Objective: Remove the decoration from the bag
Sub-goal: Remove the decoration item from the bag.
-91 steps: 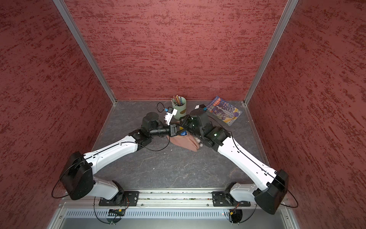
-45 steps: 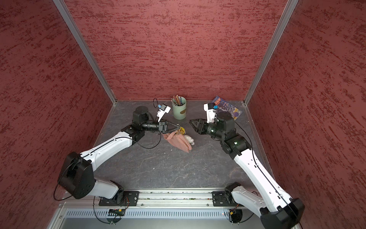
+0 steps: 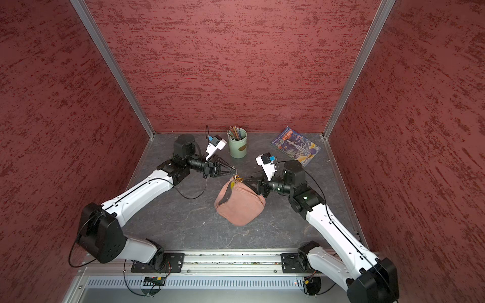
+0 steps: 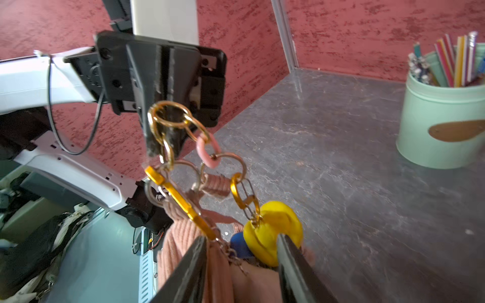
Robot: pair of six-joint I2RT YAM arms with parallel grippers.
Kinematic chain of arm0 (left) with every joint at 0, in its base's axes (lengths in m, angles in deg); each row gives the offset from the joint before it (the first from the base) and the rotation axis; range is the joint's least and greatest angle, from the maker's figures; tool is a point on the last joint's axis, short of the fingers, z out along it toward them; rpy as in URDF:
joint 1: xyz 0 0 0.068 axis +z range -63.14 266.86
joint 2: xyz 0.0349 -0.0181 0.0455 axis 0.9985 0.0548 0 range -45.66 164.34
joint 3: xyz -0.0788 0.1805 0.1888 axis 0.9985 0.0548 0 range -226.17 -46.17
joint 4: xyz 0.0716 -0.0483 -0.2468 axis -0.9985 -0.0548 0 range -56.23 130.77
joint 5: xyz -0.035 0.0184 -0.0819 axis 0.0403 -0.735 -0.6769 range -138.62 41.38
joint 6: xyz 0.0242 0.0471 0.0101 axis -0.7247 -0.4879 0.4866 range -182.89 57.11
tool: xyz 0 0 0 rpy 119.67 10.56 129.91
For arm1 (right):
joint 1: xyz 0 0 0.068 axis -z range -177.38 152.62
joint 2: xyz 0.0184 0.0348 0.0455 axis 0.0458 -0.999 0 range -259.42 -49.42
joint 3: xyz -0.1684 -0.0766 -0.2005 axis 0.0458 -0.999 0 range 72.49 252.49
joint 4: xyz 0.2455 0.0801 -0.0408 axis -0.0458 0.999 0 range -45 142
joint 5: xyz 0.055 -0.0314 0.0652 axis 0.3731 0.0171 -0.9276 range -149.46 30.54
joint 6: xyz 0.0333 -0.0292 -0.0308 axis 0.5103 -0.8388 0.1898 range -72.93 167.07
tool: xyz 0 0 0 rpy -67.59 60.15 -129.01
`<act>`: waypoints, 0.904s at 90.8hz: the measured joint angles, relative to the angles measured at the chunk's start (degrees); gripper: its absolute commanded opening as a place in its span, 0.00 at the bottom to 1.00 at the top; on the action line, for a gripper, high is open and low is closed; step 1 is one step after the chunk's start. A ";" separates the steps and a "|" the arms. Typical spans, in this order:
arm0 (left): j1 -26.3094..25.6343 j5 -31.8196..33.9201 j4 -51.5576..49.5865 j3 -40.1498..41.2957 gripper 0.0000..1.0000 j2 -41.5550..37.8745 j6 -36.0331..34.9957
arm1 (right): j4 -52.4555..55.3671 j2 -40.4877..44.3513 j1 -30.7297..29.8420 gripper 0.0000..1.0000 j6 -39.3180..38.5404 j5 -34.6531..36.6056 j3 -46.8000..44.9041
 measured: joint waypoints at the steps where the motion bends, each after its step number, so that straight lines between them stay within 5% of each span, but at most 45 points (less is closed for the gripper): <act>1: 0.00 -0.15 -0.09 0.00 0.00 0.00 -0.22 | -0.48 -0.20 0.00 0.49 0.00 -0.46 0.00; 31: 0.09 -5.14 -8.24 -3.39 0.00 0.72 -10.40 | -11.21 -8.52 0.66 0.57 6.29 -16.17 1.14; 55: 2.27 -4.57 -15.50 -9.51 0.00 2.36 -17.55 | -6.54 -12.13 0.94 0.24 6.67 -18.10 7.19; 82: 2.93 6.84 -18.10 -9.57 0.00 4.94 -16.15 | 0.04 -6.69 -1.95 0.03 3.08 -3.26 6.60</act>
